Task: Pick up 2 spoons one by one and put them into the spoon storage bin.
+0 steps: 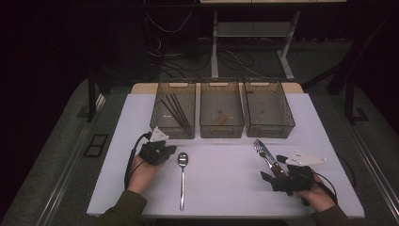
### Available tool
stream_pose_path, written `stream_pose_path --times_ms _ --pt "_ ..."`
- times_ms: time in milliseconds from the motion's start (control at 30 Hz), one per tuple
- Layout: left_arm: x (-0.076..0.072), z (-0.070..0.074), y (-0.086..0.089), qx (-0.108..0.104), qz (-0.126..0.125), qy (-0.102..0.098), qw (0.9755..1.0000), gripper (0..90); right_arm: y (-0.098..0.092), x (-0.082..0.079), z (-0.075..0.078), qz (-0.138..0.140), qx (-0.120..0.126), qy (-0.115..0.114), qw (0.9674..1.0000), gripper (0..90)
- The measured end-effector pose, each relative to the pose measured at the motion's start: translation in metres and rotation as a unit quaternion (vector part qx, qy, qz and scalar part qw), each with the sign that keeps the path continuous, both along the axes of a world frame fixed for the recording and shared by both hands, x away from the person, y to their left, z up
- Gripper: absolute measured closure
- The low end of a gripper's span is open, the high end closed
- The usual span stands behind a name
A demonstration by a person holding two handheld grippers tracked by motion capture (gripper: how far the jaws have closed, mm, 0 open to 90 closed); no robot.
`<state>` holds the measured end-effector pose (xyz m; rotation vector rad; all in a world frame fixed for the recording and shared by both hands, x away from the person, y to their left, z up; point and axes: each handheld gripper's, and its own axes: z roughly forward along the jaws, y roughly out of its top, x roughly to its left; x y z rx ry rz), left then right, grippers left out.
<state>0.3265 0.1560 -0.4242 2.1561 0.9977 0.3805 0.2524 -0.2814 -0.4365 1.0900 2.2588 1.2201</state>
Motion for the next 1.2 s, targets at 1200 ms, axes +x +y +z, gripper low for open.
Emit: stream_pose_path --times_ms 1200 --pt "0.008 -0.018 -0.034 0.023 -0.021 0.032 0.999 88.9 0.0 0.0 0.0 0.0 -0.001 -0.001 1.0 12.7"
